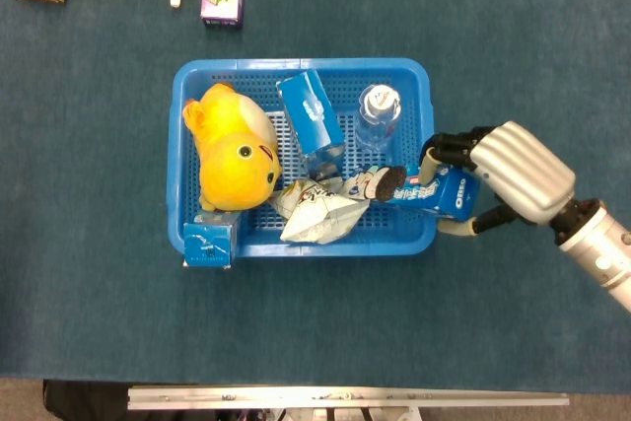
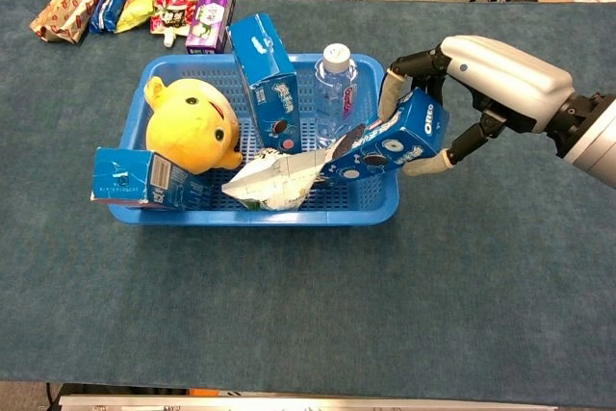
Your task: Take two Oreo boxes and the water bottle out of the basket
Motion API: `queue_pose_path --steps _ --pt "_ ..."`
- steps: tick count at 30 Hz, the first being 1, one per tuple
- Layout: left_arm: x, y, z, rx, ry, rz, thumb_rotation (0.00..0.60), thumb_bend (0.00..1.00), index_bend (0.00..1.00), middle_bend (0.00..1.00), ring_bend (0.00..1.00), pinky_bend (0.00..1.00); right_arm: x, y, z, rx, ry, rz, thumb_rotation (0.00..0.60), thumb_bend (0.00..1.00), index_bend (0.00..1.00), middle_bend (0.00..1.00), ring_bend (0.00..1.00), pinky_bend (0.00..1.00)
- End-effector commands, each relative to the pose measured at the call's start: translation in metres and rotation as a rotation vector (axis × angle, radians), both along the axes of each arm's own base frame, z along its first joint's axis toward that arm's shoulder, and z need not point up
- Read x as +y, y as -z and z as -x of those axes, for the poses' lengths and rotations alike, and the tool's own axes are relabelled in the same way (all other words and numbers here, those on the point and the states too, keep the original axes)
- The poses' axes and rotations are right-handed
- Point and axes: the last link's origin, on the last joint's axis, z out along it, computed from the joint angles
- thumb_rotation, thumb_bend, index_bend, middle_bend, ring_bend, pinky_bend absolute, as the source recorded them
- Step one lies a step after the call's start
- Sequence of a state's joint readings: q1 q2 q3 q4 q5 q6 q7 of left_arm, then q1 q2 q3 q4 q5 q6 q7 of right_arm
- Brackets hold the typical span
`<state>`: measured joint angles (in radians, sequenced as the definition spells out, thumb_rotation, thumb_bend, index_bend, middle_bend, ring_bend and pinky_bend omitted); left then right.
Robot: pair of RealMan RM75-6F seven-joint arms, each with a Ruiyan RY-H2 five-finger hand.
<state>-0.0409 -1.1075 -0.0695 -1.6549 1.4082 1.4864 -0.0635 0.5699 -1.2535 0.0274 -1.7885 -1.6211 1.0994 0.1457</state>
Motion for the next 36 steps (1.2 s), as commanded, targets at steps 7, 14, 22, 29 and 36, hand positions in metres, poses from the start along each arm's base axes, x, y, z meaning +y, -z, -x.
queue_pose_path --steps 7,14,22,29,36 --pt "0.0 0.001 0.001 0.002 -0.006 0.005 0.6 0.38 0.48 0.52 0.44 0.53 -0.009 -0.027 -0.011 -0.111 0.049 0.018 0.6 0.09 0.54 0.59 0.64 0.56" --pt "0.0 0.0 0.0 0.0 -0.001 0.0 0.6 0.38 0.48 0.52 0.44 0.53 -0.013 -0.063 -0.024 -0.158 0.055 0.077 0.6 0.09 0.54 0.59 0.64 0.56" --pt "0.0 0.0 -0.001 0.001 -0.003 0.003 0.6 0.38 0.48 0.52 0.44 0.53 -0.01 -0.105 -0.037 -0.143 0.044 0.171 0.6 0.09 0.54 0.59 0.64 0.56" --pt "0.0 0.001 0.0 0.003 -0.005 0.004 0.6 0.38 0.48 0.52 0.44 0.53 -0.004 -0.129 -0.043 -0.092 0.051 0.223 0.6 0.09 0.54 0.59 0.64 0.56" --pt "0.0 0.001 0.0 0.003 -0.006 0.005 0.6 0.38 0.48 0.52 0.44 0.53 0.002 -0.132 -0.034 0.119 0.067 0.251 0.6 0.09 0.55 0.59 0.64 0.56"
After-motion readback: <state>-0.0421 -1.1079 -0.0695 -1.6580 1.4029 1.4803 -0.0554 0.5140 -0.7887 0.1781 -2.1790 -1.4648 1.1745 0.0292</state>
